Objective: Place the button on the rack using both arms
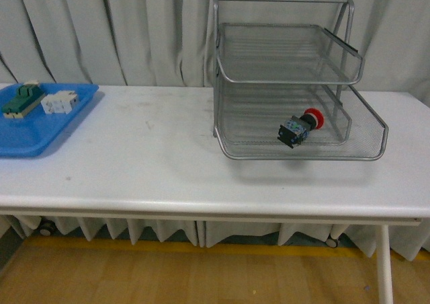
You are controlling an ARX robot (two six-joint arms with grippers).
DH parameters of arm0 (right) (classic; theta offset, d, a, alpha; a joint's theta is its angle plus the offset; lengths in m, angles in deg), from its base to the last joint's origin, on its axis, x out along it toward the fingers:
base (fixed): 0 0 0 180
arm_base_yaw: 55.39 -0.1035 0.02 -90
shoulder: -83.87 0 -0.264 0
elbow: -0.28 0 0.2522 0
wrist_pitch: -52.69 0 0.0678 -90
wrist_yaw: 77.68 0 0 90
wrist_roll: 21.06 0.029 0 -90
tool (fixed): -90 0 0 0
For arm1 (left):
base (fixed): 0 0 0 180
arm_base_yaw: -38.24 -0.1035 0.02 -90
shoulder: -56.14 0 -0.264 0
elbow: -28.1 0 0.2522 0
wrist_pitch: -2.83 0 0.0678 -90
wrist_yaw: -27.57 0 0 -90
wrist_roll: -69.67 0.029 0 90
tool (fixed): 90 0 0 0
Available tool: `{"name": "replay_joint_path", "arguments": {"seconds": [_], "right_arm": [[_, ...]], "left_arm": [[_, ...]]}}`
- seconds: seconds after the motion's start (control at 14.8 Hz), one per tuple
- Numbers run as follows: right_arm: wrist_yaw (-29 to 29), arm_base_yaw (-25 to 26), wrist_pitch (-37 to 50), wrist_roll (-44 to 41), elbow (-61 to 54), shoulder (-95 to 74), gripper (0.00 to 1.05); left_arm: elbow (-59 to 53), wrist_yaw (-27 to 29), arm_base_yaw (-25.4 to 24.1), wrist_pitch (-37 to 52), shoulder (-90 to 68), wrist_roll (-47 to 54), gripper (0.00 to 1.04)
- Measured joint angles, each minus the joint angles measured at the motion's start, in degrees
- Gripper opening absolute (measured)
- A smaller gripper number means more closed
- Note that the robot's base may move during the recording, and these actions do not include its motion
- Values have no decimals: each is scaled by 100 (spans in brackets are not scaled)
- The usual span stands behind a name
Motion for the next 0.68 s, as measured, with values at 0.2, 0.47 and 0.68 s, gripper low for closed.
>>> {"name": "replay_joint_path", "arguments": {"seconds": [0.2, 0.47, 0.68], "right_arm": [[0, 0, -2, 0, 0, 0, 98], [0, 0, 0, 0, 0, 0, 98], [0, 0, -2, 0, 0, 0, 98]], "left_arm": [[-374, -2, 0, -407, 756, 0, 2], [-870, 2, 0, -1012, 1746, 0, 2], [-872, 0, 0, -1915, 2828, 0, 2]]}}
